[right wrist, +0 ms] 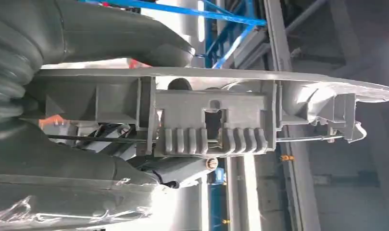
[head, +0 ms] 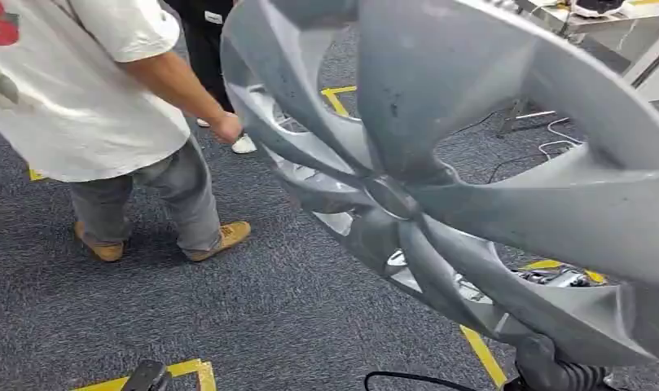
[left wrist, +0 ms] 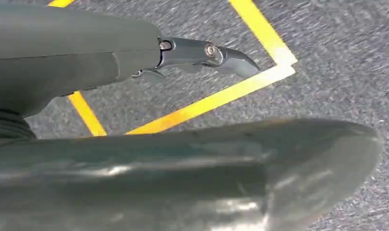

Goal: Take the parts from the cabinet and place them on the table.

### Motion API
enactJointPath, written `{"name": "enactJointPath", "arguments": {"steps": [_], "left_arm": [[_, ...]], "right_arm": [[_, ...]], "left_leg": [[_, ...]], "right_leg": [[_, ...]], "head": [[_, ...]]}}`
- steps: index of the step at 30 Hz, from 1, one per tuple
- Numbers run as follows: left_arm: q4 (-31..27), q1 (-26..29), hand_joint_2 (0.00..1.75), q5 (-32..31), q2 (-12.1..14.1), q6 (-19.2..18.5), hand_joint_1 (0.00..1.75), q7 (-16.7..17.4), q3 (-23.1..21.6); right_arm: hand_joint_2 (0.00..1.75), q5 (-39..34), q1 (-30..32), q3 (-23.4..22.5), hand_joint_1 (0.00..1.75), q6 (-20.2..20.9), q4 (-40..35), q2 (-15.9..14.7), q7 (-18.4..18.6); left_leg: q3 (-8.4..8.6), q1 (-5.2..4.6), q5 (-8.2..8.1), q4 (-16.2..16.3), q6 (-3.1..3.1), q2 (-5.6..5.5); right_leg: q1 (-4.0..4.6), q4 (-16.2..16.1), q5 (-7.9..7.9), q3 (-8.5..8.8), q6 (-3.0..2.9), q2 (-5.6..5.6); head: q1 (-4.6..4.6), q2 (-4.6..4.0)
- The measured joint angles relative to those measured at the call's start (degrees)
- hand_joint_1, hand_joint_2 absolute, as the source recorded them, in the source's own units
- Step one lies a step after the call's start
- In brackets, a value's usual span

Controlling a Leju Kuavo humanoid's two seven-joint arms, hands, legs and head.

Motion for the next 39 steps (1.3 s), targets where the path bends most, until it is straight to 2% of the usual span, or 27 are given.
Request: {"name": "enactJointPath", "arguments": {"steps": [1, 3, 4, 5, 6, 8, 9, 10, 14, 15, 16, 17, 19, 20, 21, 23, 24, 25, 29, 30, 31, 32, 34, 35, 36, 38, 39], "left_arm": [[0.0, 0.1, 0.00, 0.0, 0.0, -0.1, 0.00, 0.0, 0.0], [0.0, 0.4, 0.00, -0.1, 0.2, -0.1, 0.00, 0.0, 0.0], [0.0, 0.5, 0.00, -0.2, 0.2, -0.1, 0.00, 0.0, 0.0], [0.0, 0.5, 0.00, -0.2, 0.2, -0.2, 0.00, 0.0, 0.0], [0.0, 0.5, 0.00, -0.2, 0.2, -0.3, 0.00, 0.0, 0.0], [0.0, 0.4, 0.00, -0.2, 0.2, -0.4, 0.00, 0.0, 0.0], [0.0, 0.4, 0.00, -0.2, 0.2, -0.5, 0.00, 0.0, 0.0], [0.0, 0.4, 0.00, -0.2, 0.3, -0.5, 0.00, 0.0, 0.1], [0.0, 0.2, 0.00, -0.2, 0.3, -0.6, 0.00, 0.0, 0.2], [0.0, 0.0, 0.00, -0.2, 0.4, -0.6, 0.00, 0.0, 0.2], [0.0, -0.1, 0.00, -0.2, 0.3, -0.7, 0.00, 0.0, 0.2], [0.0, 0.0, 0.00, -0.3, 0.2, -0.7, 0.00, 0.0, 0.2], [0.0, 0.4, 0.00, -0.2, 0.3, -0.6, 0.00, 0.0, 0.3], [0.0, 0.5, 0.00, -0.3, 0.3, -0.6, 0.00, 0.0, 0.3], [0.0, 0.6, 0.00, -0.3, 0.3, -0.6, 0.00, 0.0, 0.3], [0.0, 0.5, 0.00, -0.3, 0.3, -0.5, 0.00, 0.2, 0.3], [0.0, 0.5, 0.00, -0.3, 0.3, -0.4, 0.00, 0.4, 0.3], [0.0, 0.6, 0.00, -0.3, 0.1, -0.3, 0.00, 0.7, 0.4], [0.0, 0.5, 0.00, -0.7, -0.1, 0.0, 0.00, 1.2, 0.5], [0.0, 0.4, 0.00, -0.9, -0.1, 0.0, 0.00, 1.2, 0.5], [0.0, 0.5, 0.00, -0.9, -0.2, 0.1, 0.00, 1.3, 0.6], [0.0, 0.6, 0.00, -0.9, -0.2, 0.1, 0.00, 1.3, 0.6], [0.0, 1.0, 0.00, -0.9, -0.2, 0.1, 0.00, 1.5, 0.7], [0.0, 1.0, 0.00, -0.9, -0.2, 0.1, 0.00, 1.5, 0.7], [0.0, 1.0, 0.00, -1.0, -0.3, 0.1, 0.00, 1.5, 0.7], [0.0, 0.9, 0.00, -1.0, -0.4, 0.1, 0.00, 1.5, 0.7], [0.0, 0.9, 0.00, -1.1, -0.5, 0.1, 0.00, 1.3, 0.7]], "right_arm": [[1.75, 0.3, -0.3, 0.3, 1.75, -0.4, 0.0, 0.0, 0.2], [1.75, 1.5, -0.7, 0.9, 1.75, -1.1, 0.0, 0.0, 0.3], [1.75, 2.1, -0.8, 1.2, 1.75, -1.6, 0.1, 0.0, 0.3], [1.75, 2.6, -0.8, 1.6, 1.75, -2.1, 0.2, -0.1, 0.6], [1.75, 2.7, -0.9, 1.9, 1.75, -2.5, 0.4, -0.1, 0.8], [1.75, 2.8, -1.3, 2.5, 1.75, -3.2, 0.6, -0.2, 1.2], [1.75, 2.9, -1.6, 2.8, 1.75, -3.4, 0.7, -0.2, 1.2], [1.75, 2.9, -1.9, 3.2, 1.75, -3.5, 0.9, -0.3, 1.3], [1.75, 3.0, -2.0, 3.9, 1.75, -3.6, 1.0, -0.4, 1.3], [1.75, 3.0, -2.0, 4.1, 1.75, -3.6, 1.0, -0.4, 1.3], [1.75, 2.9, -2.2, 4.2, 1.75, -3.6, 1.1, -0.5, 1.3], [1.75, 2.9, -2.5, 4.4, 1.75, -3.6, 1.2, -0.5, 1.3], [1.75, 3.0, -2.6, 4.6, 1.75, -3.9, 1.4, -0.5, 1.3], [1.75, 3.2, -2.5, 4.6, 1.75, -4.1, 1.5, -0.6, 1.4], [1.75, 3.3, -2.5, 4.6, 1.75, -4.4, 1.6, -0.6, 1.5], [1.75, 3.6, -2.3, 4.6, 1.75, -4.8, 1.7, -0.8, 1.6], [1.75, 3.9, -2.2, 4.6, 1.75, -5.0, 1.7, -0.8, 1.5], [1.75, 4.3, -2.0, 4.6, 1.75, -5.3, 1.7, -0.9, 1.3], [1.75, 5.9, -1.0, 5.2, 1.75, -6.0, 1.6, -1.3, 1.2], [1.75, 5.9, -0.8, 5.3, 1.75, -6.4, 1.6, -1.5, 1.2], [1.75, 5.9, -0.8, 5.5, 1.75, -6.6, 1.6, -1.6, 1.3], [1.75, 5.9, -0.9, 5.7, 1.75, -6.6, 1.6, -1.6, 1.2], [1.75, 5.9, -0.8, 5.8, 1.75, -6.6, 1.6, -1.8, 1.2], [1.75, 5.9, -0.7, 5.9, 1.75, -6.7, 1.6, -1.9, 1.3], [1.75, 5.9, -0.6, 5.9, 1.75, -6.8, 1.6, -2.0, 1.3], [1.75, 5.8, -0.5, 5.9, 1.75, -7.1, 1.6, -2.2, 1.3], [1.75, 5.7, -0.4, 5.9, 1.75, -7.1, 1.6, -2.3, 1.2]], "left_leg": [[0.09, -0.07, -0.11, 0.0, 0.34, 0.57], [0.21, -0.19, -0.22, 0.0, 0.48, 1.93], [0.23, -0.25, -0.27, 0.0, 0.49, 2.65], [0.29, -0.29, -0.35, 0.0, 0.48, 3.25], [0.38, -0.32, -0.46, 0.0, 0.42, 3.86], [0.83, -0.32, -0.78, 0.0, 0.06, 4.89], [1.16, -0.46, -1.00, 0.0, -0.27, 5.38], [1.19, -0.90, -1.28, 0.2, -0.71, 5.74], [1.96, -0.57, -1.37, -0.6, -2.12, 7.45], [1.90, -0.33, -2.04, 0.1, -2.30, 5.71], [0.69, -0.37, -3.60, 2.6, -2.28, 3.93], [-1.51, -0.40, -5.74, 6.9, -2.28, 2.98], [-6.15, -0.49, -8.65, 15.2, -2.32, 2.33], [-7.01, -0.52, -8.26, 16.1, -2.26, 2.25], [-6.74, -0.51, -6.49, 14.8, -2.18, 2.18], [-3.29, -0.42, -1.25, 6.9, -2.08, 1.57], [-1.12, -0.19, 0.62, 2.5, -2.22, -0.38], [0.09, 0.20, 0.05, -0.1, -2.15, -3.43], [0.12, 0.04, 0.06, -0.5, -0.53, -1.30], [0.24, 0.08, 0.10, -0.6, -0.04, -0.64], [0.34, -0.05, -0.04, -0.6, 0.34, -0.15], [0.44, -0.22, -0.15, -0.6, 0.51, 0.53], [0.60, -0.41, -0.33, -0.5, 0.71, 2.07], [0.69, -0.45, -0.42, -0.5, 0.72, 2.74], [0.86, -0.48, -0.58, -0.5, 0.71, 3.45], [1.50, -0.48, -0.99, -0.5, 0.45, 4.61], [1.95, -0.50, -1.28, -0.5, 0.21, 5.11]], "right_leg": [[-0.06, 3.5, -2.19, -1.71, 0.24, -2.13], [-0.12, 12.7, -6.39, -6.21, 0.68, -3.36], [-0.13, 15.7, -7.17, -7.76, 0.80, -3.48], [-0.13, 15.9, -6.59, -7.87, 0.80, -3.51], [-0.12, 13.3, -4.76, -6.48, 0.71, -3.59], [-0.08, 3.9, -0.43, -1.15, 0.45, -4.63], [0.09, -0.5, 0.53, 1.44, 0.30, -7.02], [0.40, -1.0, 0.29, 1.94, 0.06, -7.05], [0.62, -1.6, 0.60, 1.81, -1.32, -4.68], [0.29, -1.9, 0.73, 2.08, -1.53, -4.15], [0.15, -2.0, 0.72, 2.12, -1.77, -3.83], [0.12, -2.0, 0.72, 2.10, -2.01, -3.28], [0.21, -2.0, 0.61, 2.11, -2.19, -1.89], [0.20, -2.0, 0.61, 2.13, -2.18, -1.15], [0.17, -2.0, 0.62, 2.18, -2.16, -0.35], [-0.05, -1.9, 0.68, 2.33, -1.88, 1.12], [-0.16, -1.9, 0.64, 2.35, -1.59, 1.70], [0.25, -1.4, 0.49, 1.92, -1.09, 2.36], [-0.37, -2.1, 1.08, 1.16, 0.15, 4.41], [-0.11, -1.4, 0.58, 1.08, 0.27, 1.67], [0.16, 1.0, -1.15, -0.05, 0.47, -1.40], [0.16, 5.5, -3.69, -2.11, 0.67, -2.76], [0.12, 14.7, -7.51, -6.56, 0.76, -3.45], [0.10, 16.7, -7.69, -7.65, 0.79, -3.53], [0.10, 15.6, -6.33, -7.14, 0.73, -3.55], [0.15, 6.7, -1.61, -2.32, 0.47, -4.24], [0.28, 1.0, 0.58, 0.85, 0.26, -6.18]], "head": [[0.09, 0.00], [0.09, 0.00], [0.11, 0.00], [0.06, 0.00], [0.09, 0.00], [0.09, 0.00], [0.13, 0.00], [-0.05, 0.00], [-0.02, 0.00], [-0.15, 0.00], [-0.33, 0.00], [-0.55, 0.00], [-0.59, 0.00], [-0.57, 0.00], [-0.61, 0.00], [-0.55, 0.00], [-0.59, 0.00], [-0.72, 0.00], [-0.68, 0.00], [-0.61, 0.00], [-0.11, 0.00], [-0.09, 0.00], [-0.07, 0.00], [-0.07, 0.00], [-0.09, 0.00], [-0.09, 0.00], [-0.04, 0.00]]}}
